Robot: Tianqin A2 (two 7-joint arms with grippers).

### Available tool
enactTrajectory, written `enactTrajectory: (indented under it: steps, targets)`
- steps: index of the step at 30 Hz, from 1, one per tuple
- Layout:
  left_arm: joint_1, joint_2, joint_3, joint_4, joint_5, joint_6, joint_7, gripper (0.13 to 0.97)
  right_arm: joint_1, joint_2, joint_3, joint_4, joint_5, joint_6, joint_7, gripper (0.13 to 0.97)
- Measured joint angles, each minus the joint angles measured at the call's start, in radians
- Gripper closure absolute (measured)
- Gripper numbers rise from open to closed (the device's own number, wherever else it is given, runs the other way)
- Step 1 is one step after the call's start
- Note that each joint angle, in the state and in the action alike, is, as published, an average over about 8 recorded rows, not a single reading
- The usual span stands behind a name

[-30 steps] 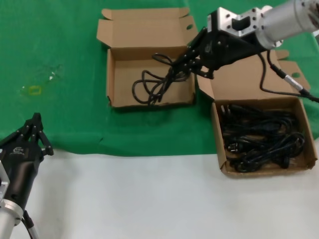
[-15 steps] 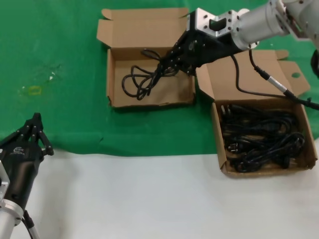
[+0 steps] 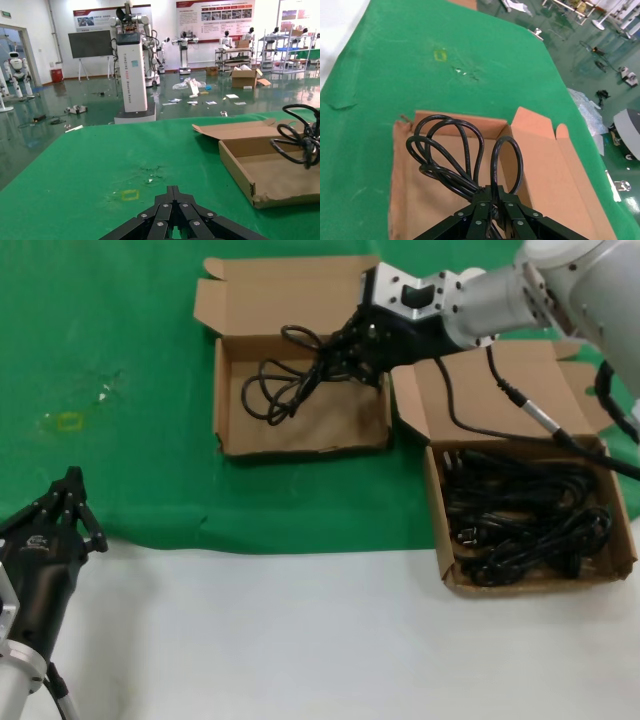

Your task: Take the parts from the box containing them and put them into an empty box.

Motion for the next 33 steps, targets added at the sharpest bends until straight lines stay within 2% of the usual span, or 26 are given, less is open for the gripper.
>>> enactTrajectory:
  steps: [5, 17, 30, 33]
  targets:
    - [0.0, 0.0, 0.0, 0.0, 0.0, 0.0, 0.0, 0.953, -0.012, -0.015, -0.012, 0.009, 0.016, 0.032, 0.011, 0.923]
    - [0.0, 0.0, 0.0, 0.0, 0.0, 0.0, 0.0, 0.953, -0.049, -0.023, -0.113, 0.032, 0.095, 0.092, 0.034, 0.923]
    - [0.0, 0.0, 0.0, 0.0, 0.0, 0.0, 0.0, 0.953, -0.056, -0.023, -0.142, 0.025, 0.138, 0.13, 0.029, 0.898]
    - [0.0, 0.0, 0.0, 0.0, 0.0, 0.0, 0.0, 0.953, -0.052, -0.023, -0.133, 0.02, 0.145, 0.128, 0.018, 0.863]
